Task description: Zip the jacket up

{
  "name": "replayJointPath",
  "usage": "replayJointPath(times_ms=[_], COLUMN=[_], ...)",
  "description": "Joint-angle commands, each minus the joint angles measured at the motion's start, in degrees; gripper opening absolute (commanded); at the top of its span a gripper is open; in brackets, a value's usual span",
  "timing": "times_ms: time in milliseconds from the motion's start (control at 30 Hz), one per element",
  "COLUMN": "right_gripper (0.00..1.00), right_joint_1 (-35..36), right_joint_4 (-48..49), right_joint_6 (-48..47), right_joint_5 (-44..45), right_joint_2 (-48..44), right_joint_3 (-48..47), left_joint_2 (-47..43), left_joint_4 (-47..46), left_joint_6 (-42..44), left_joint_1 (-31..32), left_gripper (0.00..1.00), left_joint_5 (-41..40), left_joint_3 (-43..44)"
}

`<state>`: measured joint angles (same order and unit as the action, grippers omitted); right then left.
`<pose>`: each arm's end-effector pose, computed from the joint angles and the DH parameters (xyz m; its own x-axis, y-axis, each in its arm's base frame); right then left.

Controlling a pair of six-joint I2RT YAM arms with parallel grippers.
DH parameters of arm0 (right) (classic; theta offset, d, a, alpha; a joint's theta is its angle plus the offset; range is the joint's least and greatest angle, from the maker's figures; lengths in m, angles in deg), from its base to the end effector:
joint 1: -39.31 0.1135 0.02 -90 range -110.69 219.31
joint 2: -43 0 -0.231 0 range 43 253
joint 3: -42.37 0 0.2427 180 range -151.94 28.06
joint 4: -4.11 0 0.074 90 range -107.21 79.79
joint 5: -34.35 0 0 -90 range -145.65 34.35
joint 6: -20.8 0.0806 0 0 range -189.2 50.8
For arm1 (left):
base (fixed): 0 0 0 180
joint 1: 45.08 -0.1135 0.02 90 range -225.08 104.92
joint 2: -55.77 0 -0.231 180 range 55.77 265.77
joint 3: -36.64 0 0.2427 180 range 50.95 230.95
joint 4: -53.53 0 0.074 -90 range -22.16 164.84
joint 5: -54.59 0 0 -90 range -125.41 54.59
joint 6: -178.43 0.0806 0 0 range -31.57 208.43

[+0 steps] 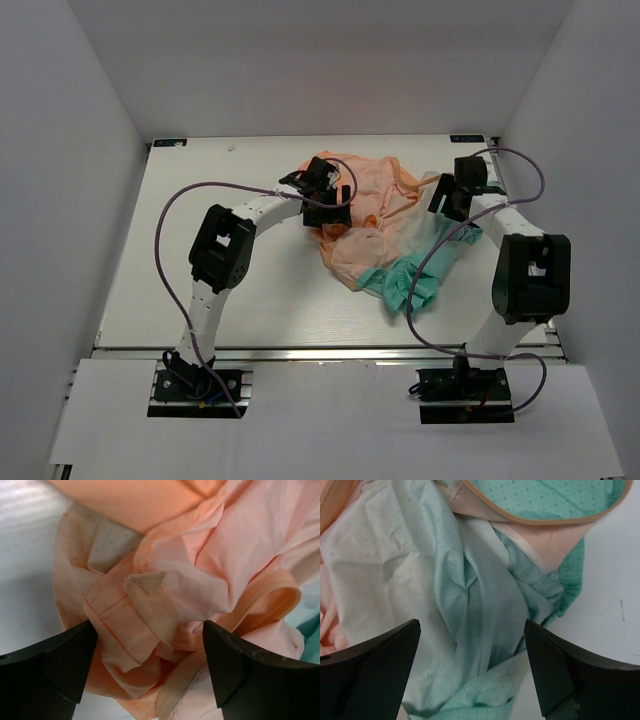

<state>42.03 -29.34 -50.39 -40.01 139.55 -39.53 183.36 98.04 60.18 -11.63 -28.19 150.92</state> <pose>0.3830 -0.0036 0.1688 -0.6605 0.2795 -0.6969 0.3667 0.9300 0.0254 0.3942 -0.2725 0.1104 -0.9073 0.0366 -0.4188 0.1966 0.9175 -0.3458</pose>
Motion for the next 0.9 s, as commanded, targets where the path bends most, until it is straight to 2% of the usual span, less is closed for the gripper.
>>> replayJointPath(times_ms=[0, 33, 67, 133, 167, 200, 267, 300, 333, 400, 567, 667, 700, 867], right_gripper=[0.89, 0.89, 0.89, 0.86, 0.83, 0.8, 0.59, 0.45, 0.18, 0.01, 0.0, 0.0, 0.0, 0.0], right_joint_1=[-0.09, -0.17, -0.17, -0.17, -0.09, -0.17, -0.17, -0.09, -0.08, 0.61, 7.55, 15.71, 20.78, 32.15], right_joint_4=[4.2, 4.72, 5.59, 10.23, 11.39, 11.84, 11.93, 12.28, 12.72, 15.17, 12.81, 11.84, 11.67, 8.95], right_joint_6=[-0.27, 0.17, 0.52, 1.14, 1.23, 1.32, 1.85, 1.93, 1.93, 0.88, -0.35, 1.49, 2.63, 5.71], right_joint_5=[-0.61, -0.7, -0.7, -0.7, -0.44, -0.96, -1.66, -2.27, -4.37, -7.62, -9.05, -9.14, -8.44, -6.76], right_joint_2=[3.37, 4.77, 5.31, 6.1, 6.45, 6.98, 8.21, 8.21, 7.26, 5.06, -5.92, -11.11, -12.6, -12.79], right_joint_3=[-4.55, -4.83, -4.57, -1.94, -0.97, -0.01, 0.35, 0.79, 2.27, 4.56, 10.1, 14.75, 15.73, 16.36], left_joint_2=[-1.21, -0.51, -0.15, 0.38, 0.29, 0.03, -1.9, -2.78, -5.4, -9.01, -22.1, -29.84, -33.25, -43.29], left_joint_4=[-0.05, -0.31, -0.49, -0.49, -0.31, -0.23, 0.04, 0.56, 1.61, 1.88, 5.56, 12.15, 15.47, 20.07], left_joint_6=[0.65, 0.57, 0.65, 0.65, 0.57, 0.56, 0.3, 0.3, -0.57, -2.07, -8.82, -14.71, -17.16, -21.58], left_joint_1=[-0.23, -0.14, -0.05, -0.05, -0.05, -0.14, -0.14, -0.23, -0.23, -0.4, -3.56, -6.55, -7.08, -7.17], left_gripper=[0.93, 0.85, 0.66, 0.44, 0.18, 0.03, 0.0, 0.0, 0.0, 0.0, 0.0, 0.0, 0.0, 0.0], left_joint_5=[0.07, -0.28, -0.28, -1.24, -1.94, -2.82, -6.15, -7.91, -10.19, -17.4, -29.0, -34.28, -36.56, -37.37], left_joint_3=[3.22, 3.39, 3.66, 4.1, 4.1, 4.01, 2.52, 1.82, -0.45, -4.05, -18.71, -23.75, -26.81, -37.02])
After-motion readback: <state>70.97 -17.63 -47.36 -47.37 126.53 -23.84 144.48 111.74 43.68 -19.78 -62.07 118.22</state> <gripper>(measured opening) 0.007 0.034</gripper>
